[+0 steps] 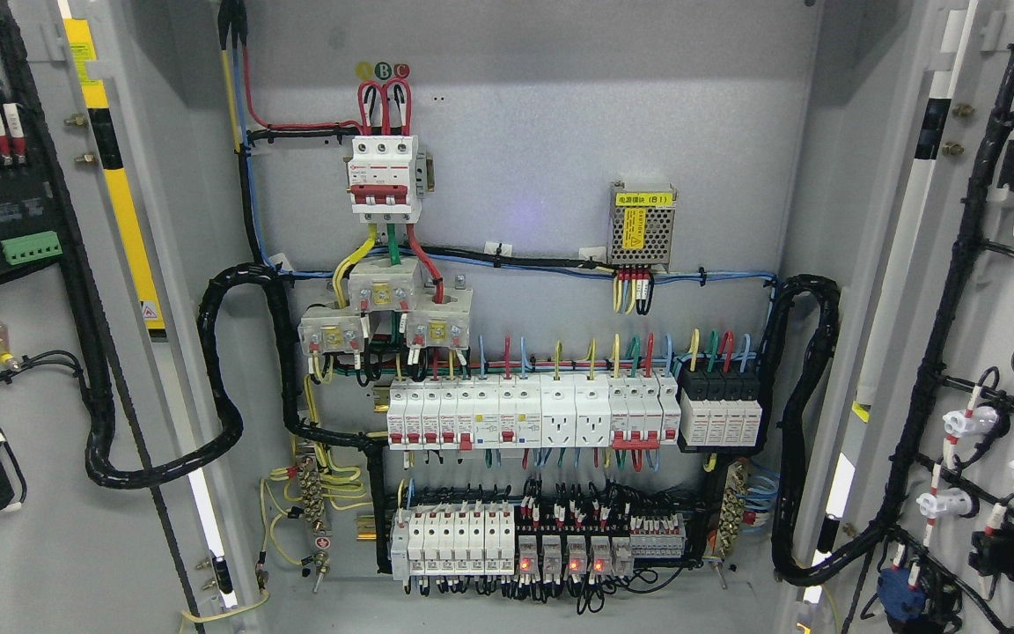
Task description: Open door with both hands
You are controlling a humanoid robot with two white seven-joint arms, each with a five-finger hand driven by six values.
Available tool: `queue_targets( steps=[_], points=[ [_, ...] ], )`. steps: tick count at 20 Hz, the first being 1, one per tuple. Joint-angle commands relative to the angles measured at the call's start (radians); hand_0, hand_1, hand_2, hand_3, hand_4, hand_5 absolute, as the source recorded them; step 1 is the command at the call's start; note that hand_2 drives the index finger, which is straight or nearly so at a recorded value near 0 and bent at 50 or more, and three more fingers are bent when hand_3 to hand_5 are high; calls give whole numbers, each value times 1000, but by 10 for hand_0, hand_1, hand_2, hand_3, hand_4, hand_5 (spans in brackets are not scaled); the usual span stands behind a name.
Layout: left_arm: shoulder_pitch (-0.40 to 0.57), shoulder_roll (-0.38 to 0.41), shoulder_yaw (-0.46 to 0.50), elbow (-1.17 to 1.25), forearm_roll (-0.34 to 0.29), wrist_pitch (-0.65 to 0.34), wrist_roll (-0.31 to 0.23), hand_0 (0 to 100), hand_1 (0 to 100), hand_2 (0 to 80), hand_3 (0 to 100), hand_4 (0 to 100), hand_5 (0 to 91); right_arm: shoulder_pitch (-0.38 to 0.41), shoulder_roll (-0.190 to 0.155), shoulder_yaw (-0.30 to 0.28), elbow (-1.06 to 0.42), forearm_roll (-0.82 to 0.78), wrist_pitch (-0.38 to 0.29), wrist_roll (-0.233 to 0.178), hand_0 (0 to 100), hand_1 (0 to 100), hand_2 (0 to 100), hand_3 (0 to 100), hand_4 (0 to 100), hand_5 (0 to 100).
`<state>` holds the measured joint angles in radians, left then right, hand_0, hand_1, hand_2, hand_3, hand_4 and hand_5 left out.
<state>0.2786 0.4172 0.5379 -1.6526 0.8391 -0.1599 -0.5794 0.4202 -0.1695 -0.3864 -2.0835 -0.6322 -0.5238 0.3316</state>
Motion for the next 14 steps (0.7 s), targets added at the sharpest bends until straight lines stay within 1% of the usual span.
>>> queue_targets(
  steps=[1, 2, 4, 5, 6, 7, 10, 12, 14],
  points=[
    [22, -44, -170, -91, -24, -6, 6, 120, 556, 0, 0, 0, 0, 3, -16, 7, -4, -7, -5, 1, 0, 500, 40, 0, 0, 0],
    [31, -60, -197, -95, -67, -6, 6, 120, 556, 0, 0, 0, 0, 5, -25, 21, -4, -9, -5, 1, 0, 500, 40, 0, 0, 0],
    [53, -89, -261, -87, -174, -13, 6, 120, 556, 0, 0, 0, 0, 5, -38, 52, -4, -7, -9, 1, 0, 500, 40, 0, 0, 0],
    [65, -101, -291, -85, -217, -17, 6, 120, 556, 0, 0, 0, 0, 5, -42, 75, -4, -7, -9, 3, 0, 500, 40, 0, 0, 0],
    [74, -118, -318, -82, -247, -24, 6, 120, 556, 0, 0, 0, 0, 6, -53, 99, -4, -7, -9, 3, 0, 500, 40, 0, 0, 0],
    [74, -130, -343, -82, -259, -30, 6, 120, 556, 0, 0, 0, 0, 6, -57, 130, -4, -7, -9, 4, 0, 500, 40, 0, 0, 0],
    [74, -141, -380, -82, -262, -36, 7, 120, 556, 0, 0, 0, 0, 6, -73, 236, -3, 0, -9, 9, 0, 500, 40, 0, 0, 0],
    [74, -158, -389, -79, -262, -38, 7, 120, 556, 0, 0, 0, 0, 14, -84, 320, 8, 9, -1, 9, 0, 500, 40, 0, 0, 0],
    [74, -176, -400, -26, -268, -36, 7, 120, 556, 0, 0, 0, 0, 18, -94, 407, 42, 46, 2, 10, 0, 500, 40, 0, 0, 0]
  ],
)
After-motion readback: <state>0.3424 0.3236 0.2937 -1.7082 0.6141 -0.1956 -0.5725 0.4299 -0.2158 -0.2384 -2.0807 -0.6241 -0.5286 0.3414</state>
